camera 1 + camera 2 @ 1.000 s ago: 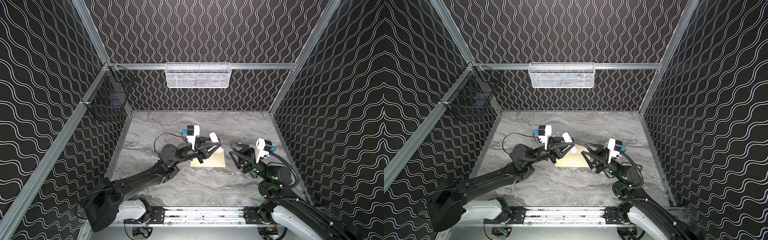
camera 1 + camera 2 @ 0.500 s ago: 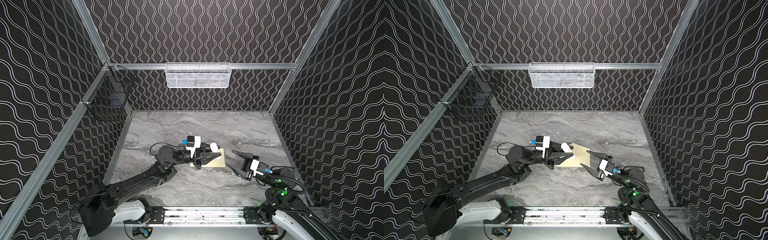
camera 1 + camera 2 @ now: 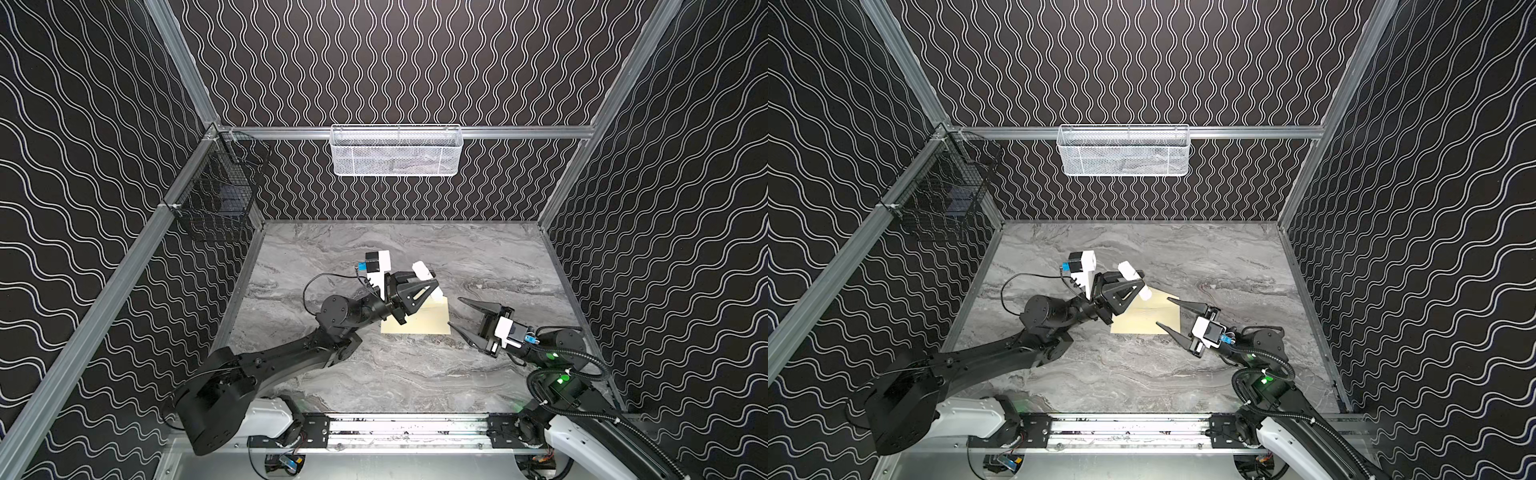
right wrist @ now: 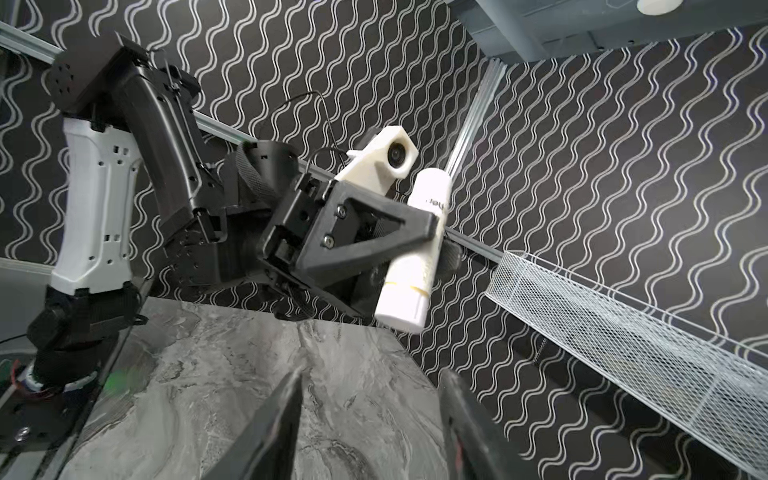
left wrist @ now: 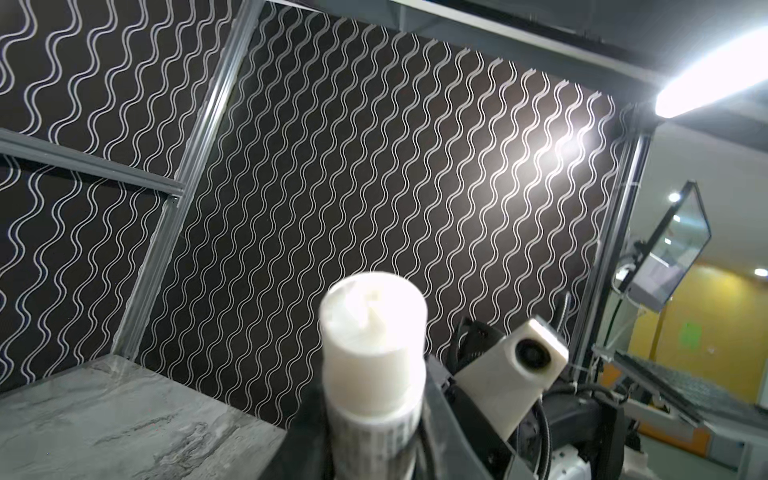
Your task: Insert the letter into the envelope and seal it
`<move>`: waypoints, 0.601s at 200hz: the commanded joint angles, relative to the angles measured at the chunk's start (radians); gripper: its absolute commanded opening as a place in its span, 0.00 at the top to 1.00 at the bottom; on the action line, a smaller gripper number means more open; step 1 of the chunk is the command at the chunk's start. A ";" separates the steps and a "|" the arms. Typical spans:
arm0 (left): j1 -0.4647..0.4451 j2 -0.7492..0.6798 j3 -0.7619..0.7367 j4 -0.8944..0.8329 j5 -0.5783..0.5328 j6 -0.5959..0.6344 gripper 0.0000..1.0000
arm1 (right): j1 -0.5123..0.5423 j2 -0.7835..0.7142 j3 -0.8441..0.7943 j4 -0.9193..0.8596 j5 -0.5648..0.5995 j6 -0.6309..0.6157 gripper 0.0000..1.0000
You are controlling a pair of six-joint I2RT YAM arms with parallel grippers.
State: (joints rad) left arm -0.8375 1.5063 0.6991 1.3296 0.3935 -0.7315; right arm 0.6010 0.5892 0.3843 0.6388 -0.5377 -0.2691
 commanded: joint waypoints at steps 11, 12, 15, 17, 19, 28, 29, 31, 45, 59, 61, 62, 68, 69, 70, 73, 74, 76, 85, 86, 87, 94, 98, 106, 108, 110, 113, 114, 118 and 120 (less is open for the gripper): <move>0.005 0.061 0.014 0.185 -0.042 -0.186 1.00 | 0.003 0.026 -0.011 0.206 0.032 0.385 0.49; 0.006 0.063 0.013 0.187 -0.043 -0.187 1.00 | 0.003 0.027 -0.014 0.214 0.030 0.395 0.49; 0.006 0.067 0.012 0.191 -0.045 -0.193 1.00 | 0.004 0.031 -0.019 0.235 0.027 0.412 0.50; 0.006 0.070 0.012 0.195 -0.046 -0.196 1.00 | 0.004 0.033 -0.023 0.249 0.027 0.421 0.51; 0.005 0.071 0.011 0.199 -0.049 -0.200 1.00 | 0.006 0.035 -0.026 0.261 0.030 0.426 0.51; 0.006 0.080 0.008 0.215 -0.058 -0.209 1.00 | 0.016 0.030 -0.042 0.295 0.057 0.422 0.52; 0.006 0.081 0.008 0.215 -0.059 -0.211 1.00 | 0.016 0.030 -0.044 0.297 0.060 0.419 0.52; 0.006 0.082 0.008 0.214 -0.061 -0.214 1.00 | 0.021 0.028 -0.046 0.299 0.069 0.410 0.52; 0.005 0.086 0.006 0.212 -0.076 -0.222 1.00 | 0.057 0.013 -0.062 0.276 0.134 0.266 0.51; 0.006 0.094 0.011 0.211 -0.083 -0.254 1.00 | 0.109 -0.001 -0.062 0.182 0.170 -0.021 0.48; 0.005 0.094 0.013 0.210 -0.085 -0.260 1.00 | 0.115 -0.003 -0.059 0.158 0.179 -0.077 0.48; 0.005 0.095 0.013 0.210 -0.085 -0.263 1.00 | 0.121 -0.005 -0.057 0.148 0.186 -0.098 0.47; 0.007 0.104 0.019 0.202 -0.089 -0.285 1.00 | 0.147 -0.008 -0.048 0.094 0.239 -0.201 0.45; 0.007 0.105 0.020 0.199 -0.090 -0.288 1.00 | 0.149 -0.008 -0.047 0.090 0.247 -0.214 0.45; 0.008 0.105 0.021 0.195 -0.092 -0.293 1.00 | 0.154 -0.009 -0.044 0.087 0.259 -0.225 0.45; 0.007 0.106 0.023 0.182 -0.098 -0.307 1.00 | 0.163 -0.005 -0.043 0.080 0.284 -0.259 0.44; 0.008 0.105 0.025 0.176 -0.101 -0.311 1.00 | 0.167 -0.005 -0.042 0.079 0.294 -0.270 0.44; 0.008 0.105 0.026 0.162 -0.106 -0.327 1.00 | 0.172 -0.002 -0.040 0.074 0.307 -0.292 0.43; 0.013 0.104 0.035 0.108 -0.118 -0.368 1.00 | 0.189 0.010 -0.035 0.074 0.341 -0.367 0.43; 0.013 0.104 0.035 0.103 -0.119 -0.371 1.00 | 0.191 0.011 -0.035 0.076 0.345 -0.372 0.43; 0.014 0.104 0.036 0.099 -0.119 -0.374 1.00 | 0.193 0.013 -0.035 0.082 0.348 -0.376 0.43; 0.016 0.104 0.041 0.069 -0.125 -0.394 1.00 | 0.206 0.035 -0.043 0.130 0.373 -0.403 0.43; 0.017 0.101 0.045 0.052 -0.126 -0.402 1.00 | 0.213 0.053 -0.050 0.170 0.392 -0.420 0.43; 0.018 0.097 0.051 0.033 -0.128 -0.407 1.00 | 0.229 0.090 -0.063 0.254 0.423 -0.454 0.43; 0.018 0.096 0.053 0.029 -0.129 -0.410 1.00 | 0.231 0.099 -0.067 0.274 0.428 -0.463 0.43; 0.018 0.096 0.055 0.024 -0.129 -0.413 1.00 | 0.236 0.108 -0.070 0.289 0.434 -0.473 0.43; 0.018 0.095 0.057 0.017 -0.130 -0.416 1.00 | 0.240 0.121 -0.074 0.316 0.444 -0.489 0.43; 0.018 0.095 0.058 0.016 -0.130 -0.418 1.00 | 0.241 0.126 -0.074 0.323 0.449 -0.493 0.43; 0.018 0.094 0.062 0.009 -0.129 -0.422 1.00 | 0.246 0.146 -0.077 0.355 0.464 -0.509 0.43; 0.018 0.093 0.063 0.006 -0.130 -0.425 1.00 | 0.249 0.156 -0.077 0.373 0.471 -0.516 0.43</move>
State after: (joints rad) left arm -0.8223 1.6047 0.7406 1.4052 0.2848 -1.0809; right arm 0.8227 0.6716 0.3244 0.8143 -0.2012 -0.5617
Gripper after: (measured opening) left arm 0.257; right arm 0.568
